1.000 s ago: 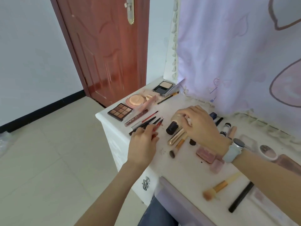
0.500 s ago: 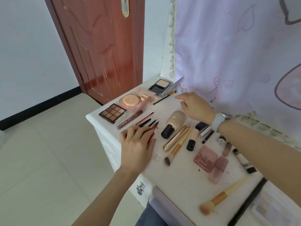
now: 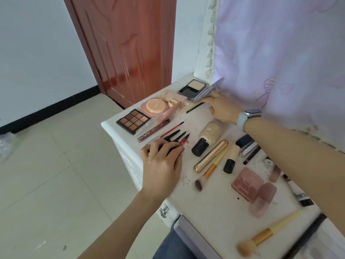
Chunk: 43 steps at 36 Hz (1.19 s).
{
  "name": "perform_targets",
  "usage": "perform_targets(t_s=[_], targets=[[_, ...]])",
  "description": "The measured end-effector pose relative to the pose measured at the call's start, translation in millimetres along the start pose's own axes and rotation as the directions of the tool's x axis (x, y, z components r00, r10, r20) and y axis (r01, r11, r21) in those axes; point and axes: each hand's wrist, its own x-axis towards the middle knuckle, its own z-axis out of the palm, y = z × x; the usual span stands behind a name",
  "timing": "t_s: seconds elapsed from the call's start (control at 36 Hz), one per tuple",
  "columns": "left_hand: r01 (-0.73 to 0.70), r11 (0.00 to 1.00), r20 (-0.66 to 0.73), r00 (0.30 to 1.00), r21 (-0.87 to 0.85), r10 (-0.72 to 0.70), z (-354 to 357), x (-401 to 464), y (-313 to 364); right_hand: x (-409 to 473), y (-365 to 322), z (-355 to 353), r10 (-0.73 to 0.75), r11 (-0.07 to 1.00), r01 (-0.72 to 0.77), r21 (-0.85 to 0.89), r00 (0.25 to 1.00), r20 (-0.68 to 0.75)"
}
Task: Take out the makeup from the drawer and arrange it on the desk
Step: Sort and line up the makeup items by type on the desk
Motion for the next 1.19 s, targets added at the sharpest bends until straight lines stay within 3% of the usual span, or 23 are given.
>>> perform_targets(t_s=[0.36,0.53,0.78,0.94,1.06,1.19], targets=[[0.037,0.999,0.011,0.999,-0.01,-0.037,-2,0,2,-7,5,-3,-0.198,0.969,0.187,-0.158,0.978,-0.058],[0.033,0.999,0.0,0.999,0.001,-0.033,-2,0,3,-14,13,-8,-0.269,0.922,0.259,-0.289,0.963,0.004],[0.045,0.999,0.01,0.999,-0.007,-0.045,-1,0,2,-32,6,-23,-0.406,0.817,0.335,-0.469,0.912,-0.055],[0.054,0.998,0.001,0.999,-0.014,-0.054,-1,0,3,-33,1,-29,-0.501,0.656,0.389,-0.646,0.865,0.012],[0.054,0.999,-0.009,0.998,-0.006,-0.054,-1,0,3,-33,5,-27,-0.547,0.678,0.387,-0.624,0.833,-0.078],[0.056,0.998,-0.003,0.998,-0.021,-0.056,1,-1,0,-36,8,-32,-0.518,0.82,0.365,-0.44,0.801,-0.299]])
